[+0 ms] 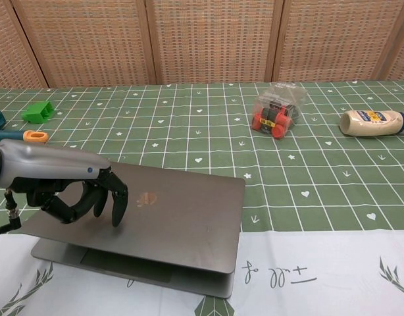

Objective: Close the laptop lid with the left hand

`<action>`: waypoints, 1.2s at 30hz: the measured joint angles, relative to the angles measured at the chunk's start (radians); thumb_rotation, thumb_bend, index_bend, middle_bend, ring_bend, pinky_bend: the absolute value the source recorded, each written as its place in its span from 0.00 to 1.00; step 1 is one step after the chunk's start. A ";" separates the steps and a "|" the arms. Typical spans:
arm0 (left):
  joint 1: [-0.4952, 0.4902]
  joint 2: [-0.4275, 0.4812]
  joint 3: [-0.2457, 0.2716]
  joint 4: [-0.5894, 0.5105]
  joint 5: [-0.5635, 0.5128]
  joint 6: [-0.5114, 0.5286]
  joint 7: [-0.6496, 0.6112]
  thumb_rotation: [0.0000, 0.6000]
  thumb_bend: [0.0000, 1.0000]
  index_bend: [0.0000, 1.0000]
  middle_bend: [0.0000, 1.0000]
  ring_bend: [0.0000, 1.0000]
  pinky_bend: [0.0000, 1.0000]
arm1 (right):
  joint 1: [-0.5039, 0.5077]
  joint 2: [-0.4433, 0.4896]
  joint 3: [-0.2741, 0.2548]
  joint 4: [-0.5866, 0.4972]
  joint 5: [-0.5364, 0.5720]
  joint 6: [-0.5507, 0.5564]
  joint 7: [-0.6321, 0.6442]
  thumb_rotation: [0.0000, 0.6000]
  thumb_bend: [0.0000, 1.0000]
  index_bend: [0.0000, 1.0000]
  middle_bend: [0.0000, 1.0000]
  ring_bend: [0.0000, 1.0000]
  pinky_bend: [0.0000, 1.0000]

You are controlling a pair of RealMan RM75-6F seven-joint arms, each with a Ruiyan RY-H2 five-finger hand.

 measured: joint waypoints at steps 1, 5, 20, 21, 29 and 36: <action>0.002 -0.009 0.003 0.008 0.001 -0.001 0.001 1.00 1.00 0.40 0.32 0.36 0.39 | 0.000 0.000 0.000 -0.001 0.000 0.000 -0.001 1.00 0.02 0.02 0.00 0.00 0.00; 0.012 -0.051 0.015 0.048 -0.004 -0.006 0.002 1.00 1.00 0.40 0.32 0.36 0.39 | 0.000 0.002 -0.002 -0.004 0.000 -0.003 -0.004 1.00 0.02 0.02 0.00 0.00 0.00; 0.058 -0.054 0.016 0.030 0.043 0.078 -0.006 1.00 0.74 0.20 0.11 0.21 0.24 | -0.003 0.007 -0.001 -0.009 -0.005 0.008 0.000 1.00 0.02 0.02 0.00 0.00 0.00; 0.073 -0.043 0.015 0.018 0.067 0.102 -0.013 1.00 0.64 0.12 0.06 0.14 0.18 | -0.003 0.007 -0.001 -0.009 -0.006 0.010 -0.001 1.00 0.02 0.02 0.00 0.00 0.00; 0.224 -0.005 0.043 -0.012 0.262 0.374 0.014 1.00 0.31 0.00 0.00 0.00 0.00 | -0.006 -0.003 -0.001 -0.007 -0.023 0.033 -0.010 1.00 0.02 0.01 0.00 0.00 0.00; 0.476 -0.070 0.078 0.147 0.449 0.738 0.062 1.00 0.26 0.00 0.00 0.00 0.00 | -0.008 -0.023 0.001 0.004 -0.035 0.053 -0.028 1.00 0.02 0.00 0.00 0.00 0.00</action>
